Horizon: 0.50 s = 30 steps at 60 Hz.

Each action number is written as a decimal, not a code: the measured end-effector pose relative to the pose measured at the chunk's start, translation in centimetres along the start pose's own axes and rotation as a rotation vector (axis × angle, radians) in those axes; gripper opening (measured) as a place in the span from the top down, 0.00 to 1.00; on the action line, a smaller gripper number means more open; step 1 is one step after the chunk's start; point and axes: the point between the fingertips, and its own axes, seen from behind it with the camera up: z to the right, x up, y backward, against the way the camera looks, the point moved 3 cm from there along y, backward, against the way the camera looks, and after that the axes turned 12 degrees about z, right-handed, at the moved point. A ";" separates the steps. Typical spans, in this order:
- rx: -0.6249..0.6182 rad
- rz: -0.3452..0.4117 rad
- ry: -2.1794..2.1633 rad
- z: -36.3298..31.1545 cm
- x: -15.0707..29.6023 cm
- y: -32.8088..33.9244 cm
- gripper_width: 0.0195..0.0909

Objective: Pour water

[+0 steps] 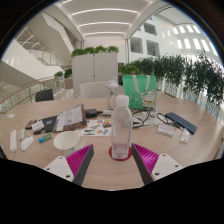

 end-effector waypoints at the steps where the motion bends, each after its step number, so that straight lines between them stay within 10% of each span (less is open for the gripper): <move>1: -0.001 -0.002 0.002 0.0 0.3 0.8 0.10; 30: -0.121 0.088 -0.002 -9.9 10.9 24.7 0.10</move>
